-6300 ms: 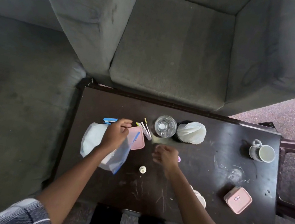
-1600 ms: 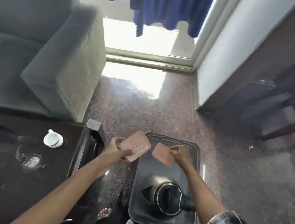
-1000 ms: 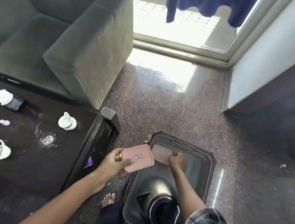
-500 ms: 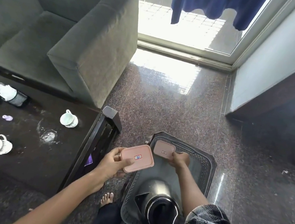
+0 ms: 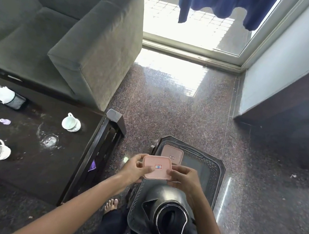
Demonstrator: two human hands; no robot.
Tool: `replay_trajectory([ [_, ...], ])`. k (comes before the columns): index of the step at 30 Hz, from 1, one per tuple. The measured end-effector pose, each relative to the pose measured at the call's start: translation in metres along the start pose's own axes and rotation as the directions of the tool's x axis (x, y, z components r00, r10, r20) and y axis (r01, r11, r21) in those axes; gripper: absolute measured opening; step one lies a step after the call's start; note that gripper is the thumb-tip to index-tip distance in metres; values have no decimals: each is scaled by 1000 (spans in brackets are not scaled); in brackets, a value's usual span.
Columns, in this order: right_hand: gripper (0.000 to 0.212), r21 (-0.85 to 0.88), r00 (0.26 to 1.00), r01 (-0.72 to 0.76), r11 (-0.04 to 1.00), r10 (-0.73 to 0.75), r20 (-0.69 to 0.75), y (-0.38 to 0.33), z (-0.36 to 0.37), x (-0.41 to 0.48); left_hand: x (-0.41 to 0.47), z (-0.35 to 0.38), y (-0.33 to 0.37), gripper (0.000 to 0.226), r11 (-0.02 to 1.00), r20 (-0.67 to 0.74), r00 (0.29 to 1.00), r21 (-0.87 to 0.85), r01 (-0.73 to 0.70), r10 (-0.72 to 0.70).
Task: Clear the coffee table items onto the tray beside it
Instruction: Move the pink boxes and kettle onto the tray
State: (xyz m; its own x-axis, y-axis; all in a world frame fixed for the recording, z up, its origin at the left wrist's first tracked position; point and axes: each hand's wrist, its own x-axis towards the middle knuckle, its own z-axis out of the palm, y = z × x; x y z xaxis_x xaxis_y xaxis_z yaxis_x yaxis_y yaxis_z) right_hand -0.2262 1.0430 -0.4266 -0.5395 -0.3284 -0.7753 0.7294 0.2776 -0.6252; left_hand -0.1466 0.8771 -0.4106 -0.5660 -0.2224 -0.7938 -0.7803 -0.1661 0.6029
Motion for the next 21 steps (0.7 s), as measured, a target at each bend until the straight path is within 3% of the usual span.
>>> replay_trajectory([
  [4,11,-36,988,-61,997,56,-142,14,-14,20,-2,5,4,65,999,23,1000,39,-19,18],
  [9,22,-130,945,-167,977,121,-304,48,-31,65,-9,-5,-1,38,994,34,999,103,18,-22],
  [14,11,-271,921,-241,932,131,-367,112,-49,130,-15,-16,-14,24,988,19,997,136,69,-72],
  [21,19,-143,910,-230,963,160,-383,77,-20,105,-22,-21,-27,18,989,-3,995,108,96,-96],
])
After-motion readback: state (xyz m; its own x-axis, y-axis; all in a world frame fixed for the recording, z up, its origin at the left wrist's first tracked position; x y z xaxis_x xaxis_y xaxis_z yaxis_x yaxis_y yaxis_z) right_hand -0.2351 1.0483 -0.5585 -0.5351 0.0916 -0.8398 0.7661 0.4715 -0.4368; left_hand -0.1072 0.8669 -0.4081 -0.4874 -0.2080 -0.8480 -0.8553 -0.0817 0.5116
